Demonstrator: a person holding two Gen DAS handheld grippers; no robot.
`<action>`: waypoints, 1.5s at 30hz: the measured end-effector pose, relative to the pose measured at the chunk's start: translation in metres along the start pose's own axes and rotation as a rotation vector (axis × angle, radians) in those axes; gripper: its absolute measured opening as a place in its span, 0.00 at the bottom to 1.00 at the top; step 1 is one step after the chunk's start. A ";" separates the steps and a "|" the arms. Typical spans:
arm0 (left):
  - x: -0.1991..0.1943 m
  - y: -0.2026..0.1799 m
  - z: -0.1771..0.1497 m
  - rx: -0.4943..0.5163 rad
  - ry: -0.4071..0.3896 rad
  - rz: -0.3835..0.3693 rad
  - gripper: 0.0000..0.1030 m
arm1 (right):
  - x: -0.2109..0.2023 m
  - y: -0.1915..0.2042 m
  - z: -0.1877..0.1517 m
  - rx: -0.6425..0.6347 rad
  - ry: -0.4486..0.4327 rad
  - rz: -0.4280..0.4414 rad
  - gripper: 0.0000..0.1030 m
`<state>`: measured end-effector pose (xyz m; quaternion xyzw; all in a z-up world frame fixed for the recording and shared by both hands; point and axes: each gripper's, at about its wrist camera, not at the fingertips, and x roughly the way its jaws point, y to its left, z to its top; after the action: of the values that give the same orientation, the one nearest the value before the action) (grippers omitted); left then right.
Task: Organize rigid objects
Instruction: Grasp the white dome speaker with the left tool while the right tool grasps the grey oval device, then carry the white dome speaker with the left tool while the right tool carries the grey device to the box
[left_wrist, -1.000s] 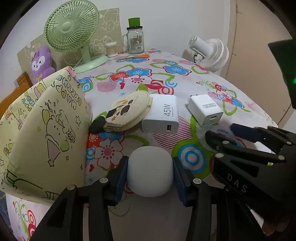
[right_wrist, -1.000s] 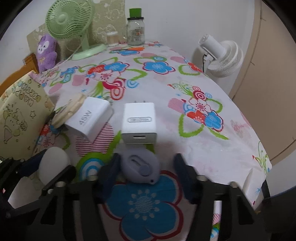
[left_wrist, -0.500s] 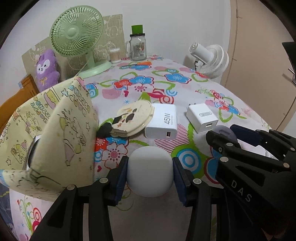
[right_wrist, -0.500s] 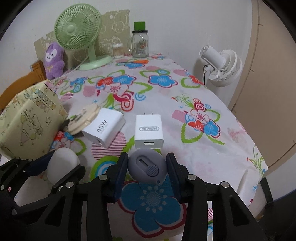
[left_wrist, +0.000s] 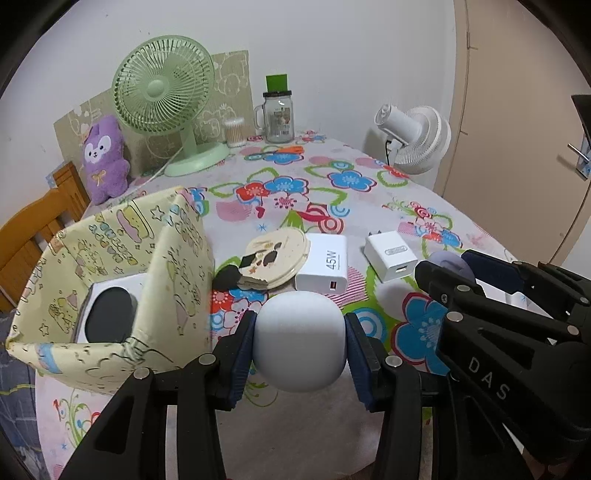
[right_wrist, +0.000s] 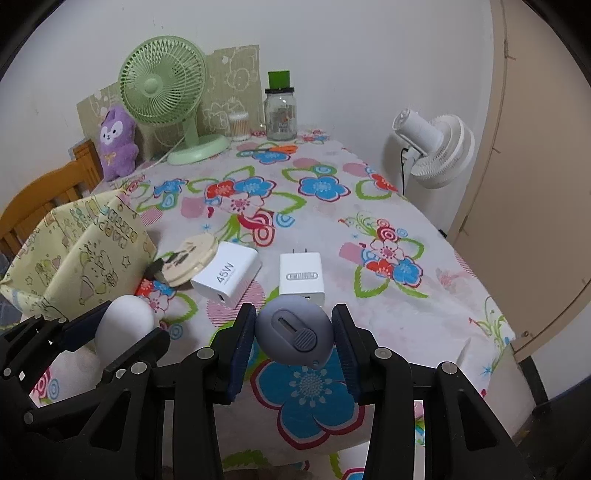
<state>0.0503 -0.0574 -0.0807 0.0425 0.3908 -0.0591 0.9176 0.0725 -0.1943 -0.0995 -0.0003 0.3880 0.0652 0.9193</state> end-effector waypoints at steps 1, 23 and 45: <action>-0.003 0.000 0.001 0.001 -0.005 -0.002 0.47 | -0.002 0.000 0.001 0.000 -0.003 -0.001 0.44; -0.050 0.026 0.026 -0.027 -0.080 0.033 0.47 | -0.045 0.020 0.029 -0.024 -0.061 -0.018 0.44; -0.053 0.082 0.039 -0.005 -0.047 0.083 0.47 | -0.040 0.082 0.052 -0.100 -0.017 0.053 0.44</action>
<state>0.0535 0.0231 -0.0133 0.0552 0.3672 -0.0210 0.9283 0.0725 -0.1154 -0.0305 -0.0353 0.3764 0.1090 0.9194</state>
